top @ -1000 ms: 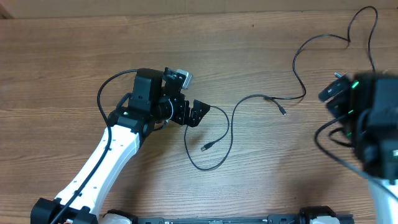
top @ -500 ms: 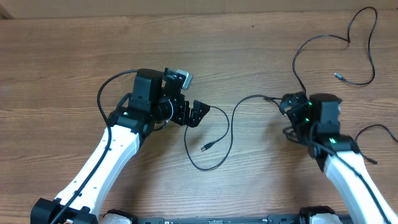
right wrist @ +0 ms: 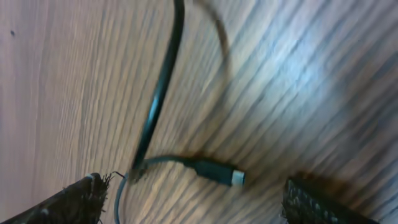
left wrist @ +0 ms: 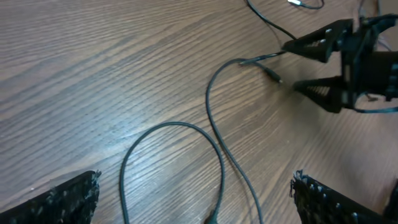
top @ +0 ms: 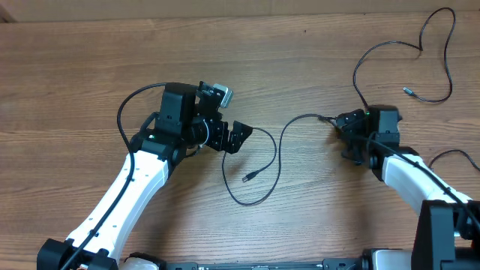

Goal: Untangle cables

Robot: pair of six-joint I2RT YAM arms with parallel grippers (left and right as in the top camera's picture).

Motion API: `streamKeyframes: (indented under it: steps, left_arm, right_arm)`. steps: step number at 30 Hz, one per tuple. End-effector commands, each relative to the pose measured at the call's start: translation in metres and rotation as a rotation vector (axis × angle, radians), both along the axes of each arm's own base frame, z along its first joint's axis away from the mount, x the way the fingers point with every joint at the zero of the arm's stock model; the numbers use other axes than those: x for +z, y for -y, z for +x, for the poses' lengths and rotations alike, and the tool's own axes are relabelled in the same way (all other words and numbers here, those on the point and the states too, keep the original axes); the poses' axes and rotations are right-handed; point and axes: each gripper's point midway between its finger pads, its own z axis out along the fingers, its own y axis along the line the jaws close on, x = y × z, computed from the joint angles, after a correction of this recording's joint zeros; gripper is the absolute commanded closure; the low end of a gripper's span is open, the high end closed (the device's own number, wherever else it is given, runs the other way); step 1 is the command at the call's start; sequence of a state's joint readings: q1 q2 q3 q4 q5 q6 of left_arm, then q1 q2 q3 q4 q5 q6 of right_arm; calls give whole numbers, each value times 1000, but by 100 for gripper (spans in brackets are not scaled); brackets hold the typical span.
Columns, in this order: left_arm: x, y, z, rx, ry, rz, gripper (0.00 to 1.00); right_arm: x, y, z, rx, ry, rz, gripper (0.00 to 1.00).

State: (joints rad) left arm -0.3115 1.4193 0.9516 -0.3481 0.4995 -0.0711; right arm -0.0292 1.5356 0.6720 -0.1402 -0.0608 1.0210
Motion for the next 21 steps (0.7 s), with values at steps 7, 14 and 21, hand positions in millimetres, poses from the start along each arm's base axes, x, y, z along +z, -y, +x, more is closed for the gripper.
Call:
streamKeyframes:
  steps: [7,14,21]
  left_arm:
    - [12,-6,9,16,66,27,0]
    - [13,-5,9,16,68,26,0]
    - [12,-5,10,16,68,26,0]
  right_arm:
    - [33,13,34,39,118,-52,31]
    - [27,15,37,27,116,-55,47]
    - [20,18,36,11,95,-60,51]
